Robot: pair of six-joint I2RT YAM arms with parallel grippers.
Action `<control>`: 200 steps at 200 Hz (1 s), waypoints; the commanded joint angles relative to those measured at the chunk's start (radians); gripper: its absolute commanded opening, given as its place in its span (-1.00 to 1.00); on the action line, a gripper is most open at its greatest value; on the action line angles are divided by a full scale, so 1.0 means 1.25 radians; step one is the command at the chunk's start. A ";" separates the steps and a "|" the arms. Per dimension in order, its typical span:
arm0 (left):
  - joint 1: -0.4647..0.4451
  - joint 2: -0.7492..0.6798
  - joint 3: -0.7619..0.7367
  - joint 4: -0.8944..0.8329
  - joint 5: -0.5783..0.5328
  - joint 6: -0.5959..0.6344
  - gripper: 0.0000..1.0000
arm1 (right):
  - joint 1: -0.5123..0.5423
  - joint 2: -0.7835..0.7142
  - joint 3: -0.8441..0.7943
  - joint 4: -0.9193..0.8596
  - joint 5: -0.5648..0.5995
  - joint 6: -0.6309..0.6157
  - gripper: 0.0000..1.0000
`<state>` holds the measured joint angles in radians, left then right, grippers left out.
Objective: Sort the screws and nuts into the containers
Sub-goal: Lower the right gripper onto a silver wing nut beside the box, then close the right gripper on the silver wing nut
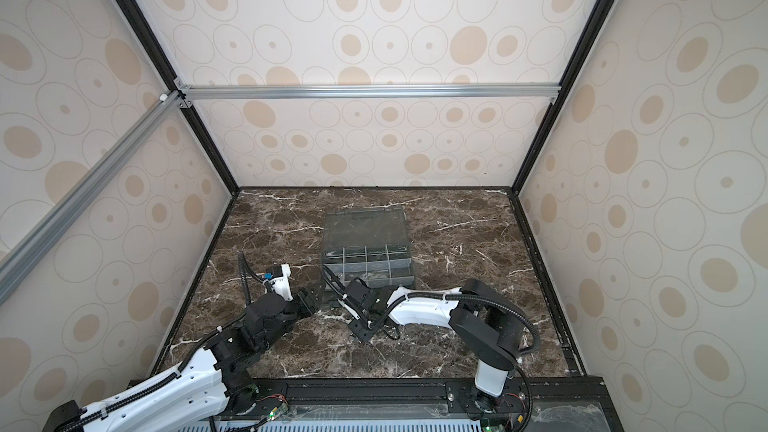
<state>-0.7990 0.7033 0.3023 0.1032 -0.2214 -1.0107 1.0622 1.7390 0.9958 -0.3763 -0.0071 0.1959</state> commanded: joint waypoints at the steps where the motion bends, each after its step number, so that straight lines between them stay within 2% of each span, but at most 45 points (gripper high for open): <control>1: -0.006 0.004 0.003 0.018 0.000 -0.011 0.02 | 0.010 -0.020 -0.005 -0.023 0.021 -0.018 0.09; 107: -0.007 -0.004 0.007 0.007 -0.006 -0.011 0.02 | 0.044 0.047 0.062 -0.036 0.079 -0.089 0.08; 167: -0.007 -0.030 0.003 -0.012 -0.018 -0.017 0.02 | 0.044 0.081 0.082 -0.030 0.105 -0.093 -0.08; 200: -0.007 -0.040 -0.003 -0.016 -0.022 -0.022 0.02 | 0.044 0.109 0.114 -0.049 0.128 -0.068 -0.25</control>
<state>-0.7990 0.6693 0.3008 0.1059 -0.2214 -1.0187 1.1118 1.8339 1.1088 -0.4011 0.1127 0.0975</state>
